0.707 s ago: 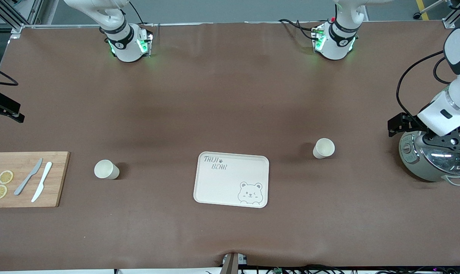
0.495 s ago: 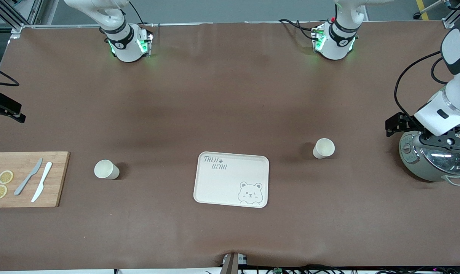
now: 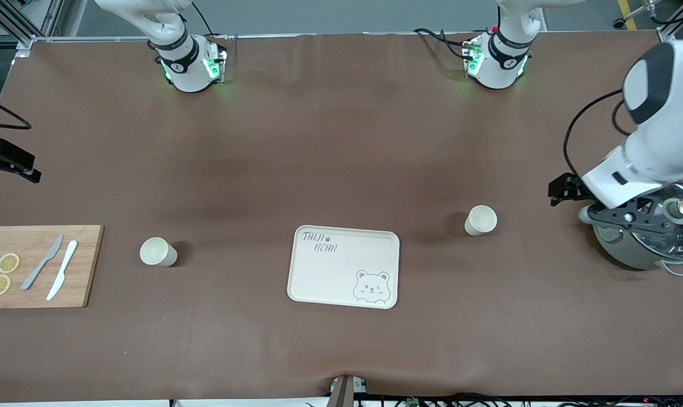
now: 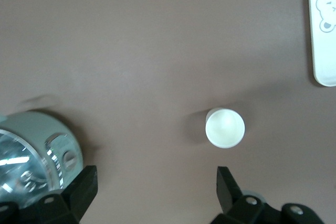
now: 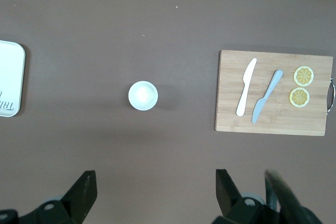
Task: Place white IKEA cup upright on tray with both arms
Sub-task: 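Move the left gripper down over the white cup beside the pot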
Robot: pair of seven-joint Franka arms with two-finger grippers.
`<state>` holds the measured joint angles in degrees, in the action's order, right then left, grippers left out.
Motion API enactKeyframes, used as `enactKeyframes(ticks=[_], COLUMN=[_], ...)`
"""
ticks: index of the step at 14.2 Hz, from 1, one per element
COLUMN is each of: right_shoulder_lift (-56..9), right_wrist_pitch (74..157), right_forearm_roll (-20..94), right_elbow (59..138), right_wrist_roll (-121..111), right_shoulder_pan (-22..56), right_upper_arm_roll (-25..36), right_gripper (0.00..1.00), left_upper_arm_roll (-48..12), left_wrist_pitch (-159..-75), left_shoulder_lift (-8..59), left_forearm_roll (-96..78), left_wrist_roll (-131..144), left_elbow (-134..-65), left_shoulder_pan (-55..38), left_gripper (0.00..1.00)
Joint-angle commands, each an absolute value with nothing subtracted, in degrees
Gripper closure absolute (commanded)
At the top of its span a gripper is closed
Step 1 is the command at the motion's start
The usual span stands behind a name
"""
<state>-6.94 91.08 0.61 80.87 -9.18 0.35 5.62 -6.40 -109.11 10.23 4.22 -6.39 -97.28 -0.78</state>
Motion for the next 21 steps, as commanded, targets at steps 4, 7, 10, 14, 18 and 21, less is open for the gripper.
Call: enactKeyframes(ticks=[4,7,10,14,18,21], right_shoulder_lift=[-6.9,-6.9,-6.8,-6.7,-6.7,-6.8], right_wrist_pitch=[90.7,90.6,90.5,90.5,91.1,94.6], right_forearm_roll=[1.3,1.3,1.3,1.3,1.3,1.3], right_elbow=[81.6,81.8,82.3,82.7,84.0,86.6], right_wrist_roll=[-8.4,-8.4,-8.4,-8.4,-8.4,-8.2], right_shoulder_pan=[-0.2,-0.1,-0.1,-0.1,-0.2,0.5], right_upper_arm_roll=[5.2,5.2,5.2,5.2,5.2,5.1], right_gripper=[0.00,0.00,0.00,0.00,0.00,0.00], left_upper_arm_roll=[-9.4,-9.4,-9.3,-9.3,-9.3,-9.3], left_wrist_pitch=[-129.5,-135.3,-138.2,-138.7,-140.2,-140.5], left_shoulder_lift=[9.1,13.2,16.5,17.5,19.0,20.2], left_forearm_roll=[4.8,4.8,5.0,5.3,5.4,5.4], left_wrist_roll=[1.7,1.7,1.6,1.6,1.6,1.6], left_elbow=[-117.4,-120.1,-120.3,-120.4,-120.6,-120.6], left_shoulder_pan=[-0.6,-0.5,-0.5,-0.4,-0.4,-0.4], left_gripper=[0.00,0.00,0.00,0.00,0.00,0.00])
